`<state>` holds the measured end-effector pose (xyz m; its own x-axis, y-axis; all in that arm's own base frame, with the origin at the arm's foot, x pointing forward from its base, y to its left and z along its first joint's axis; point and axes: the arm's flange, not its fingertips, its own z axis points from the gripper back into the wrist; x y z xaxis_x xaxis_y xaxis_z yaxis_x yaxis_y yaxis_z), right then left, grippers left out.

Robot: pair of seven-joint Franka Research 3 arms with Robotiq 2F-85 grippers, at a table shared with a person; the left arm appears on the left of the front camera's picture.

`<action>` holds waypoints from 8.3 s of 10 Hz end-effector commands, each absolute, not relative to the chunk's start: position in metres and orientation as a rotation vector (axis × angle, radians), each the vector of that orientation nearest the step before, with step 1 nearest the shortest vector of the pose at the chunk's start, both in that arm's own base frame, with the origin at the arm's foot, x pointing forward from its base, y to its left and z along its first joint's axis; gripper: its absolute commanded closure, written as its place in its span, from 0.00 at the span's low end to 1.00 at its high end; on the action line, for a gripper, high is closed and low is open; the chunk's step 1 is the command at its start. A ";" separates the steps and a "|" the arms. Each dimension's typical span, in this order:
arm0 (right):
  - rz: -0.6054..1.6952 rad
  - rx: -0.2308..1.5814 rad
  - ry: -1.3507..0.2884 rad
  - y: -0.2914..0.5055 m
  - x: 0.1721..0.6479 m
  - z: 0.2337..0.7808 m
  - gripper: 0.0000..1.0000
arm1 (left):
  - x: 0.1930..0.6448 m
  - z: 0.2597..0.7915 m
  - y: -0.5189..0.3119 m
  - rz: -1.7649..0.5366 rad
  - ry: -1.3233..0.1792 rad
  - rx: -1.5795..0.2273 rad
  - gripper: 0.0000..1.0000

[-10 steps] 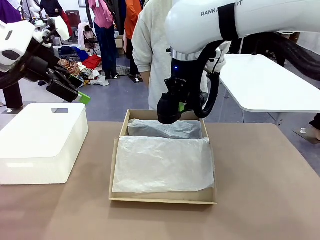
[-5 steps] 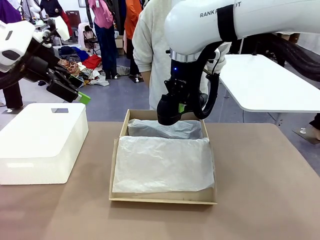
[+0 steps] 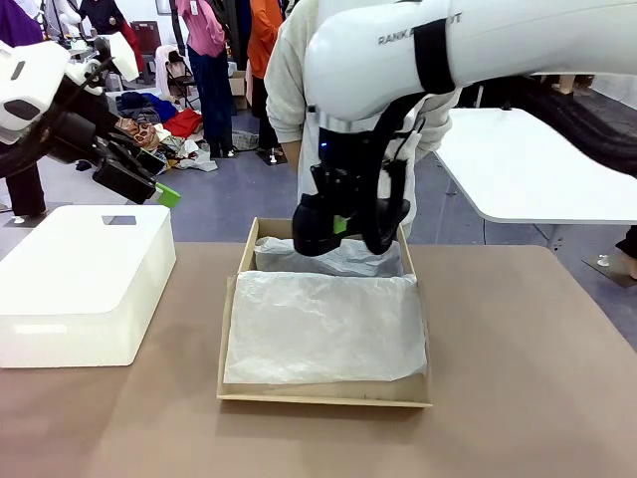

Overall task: Pack the shoes into the box.
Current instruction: Place the other shoe of the Shoes into the Shoes Box, then close the Shoes Box.

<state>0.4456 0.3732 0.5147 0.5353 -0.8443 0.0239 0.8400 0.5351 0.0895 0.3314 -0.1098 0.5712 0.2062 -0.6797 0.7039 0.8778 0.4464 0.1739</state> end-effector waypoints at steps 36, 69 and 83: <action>-1.628 0.073 -0.039 0.457 0.484 0.413 1.00 | 0.331 0.572 -0.110 -1.110 -0.809 -0.301 0.00; -0.449 -0.143 -0.142 0.247 0.452 0.502 0.00 | 0.331 0.572 -0.110 -1.110 -0.809 -0.301 0.00; 0.419 0.295 -0.235 0.108 0.472 0.493 0.31 | 0.331 0.572 -0.110 -1.110 -0.809 -0.301 0.00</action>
